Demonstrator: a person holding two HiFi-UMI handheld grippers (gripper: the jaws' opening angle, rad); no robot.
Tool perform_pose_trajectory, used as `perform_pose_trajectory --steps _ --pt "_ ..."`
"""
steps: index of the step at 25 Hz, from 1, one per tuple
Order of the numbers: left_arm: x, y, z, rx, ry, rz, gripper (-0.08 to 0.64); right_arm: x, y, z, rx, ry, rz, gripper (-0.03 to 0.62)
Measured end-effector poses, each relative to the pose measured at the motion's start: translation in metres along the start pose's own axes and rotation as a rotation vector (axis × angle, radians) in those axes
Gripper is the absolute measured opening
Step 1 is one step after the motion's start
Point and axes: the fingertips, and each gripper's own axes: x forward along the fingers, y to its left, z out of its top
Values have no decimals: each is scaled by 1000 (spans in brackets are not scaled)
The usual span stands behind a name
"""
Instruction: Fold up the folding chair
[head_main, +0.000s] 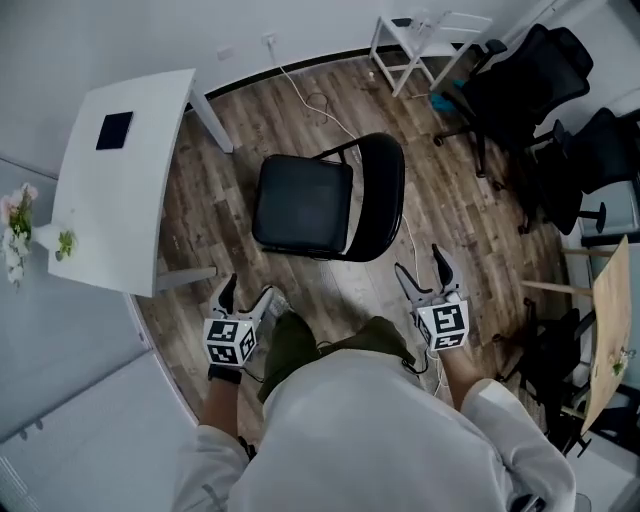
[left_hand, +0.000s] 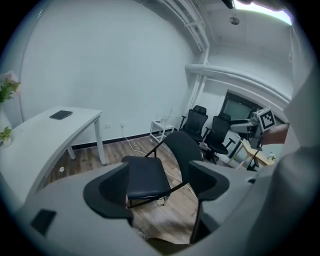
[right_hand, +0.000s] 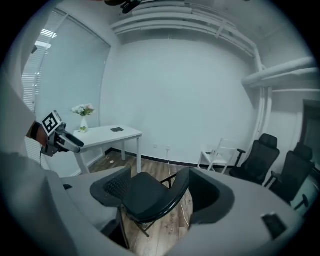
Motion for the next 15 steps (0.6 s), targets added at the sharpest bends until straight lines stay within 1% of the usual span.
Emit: perform_pose_trajectory --steps 2,6,10,13,15 --pt "14 25 5 11 39 -40 374 13 3 9 44 16 -44 371" --pt "46 58 6 13 107 -89 374 32 -8 16 78 56 -117 371" --pt "88 91 -2 -15 159 -85 374 71 -45 11 134 90 -155 371" --pt "127 119 -18 -65 199 -69 374 119 -78 1 180 115 -162 371" --pt "155 135 -31 -91 229 -56 374 154 -101 -11 190 146 -159 371"
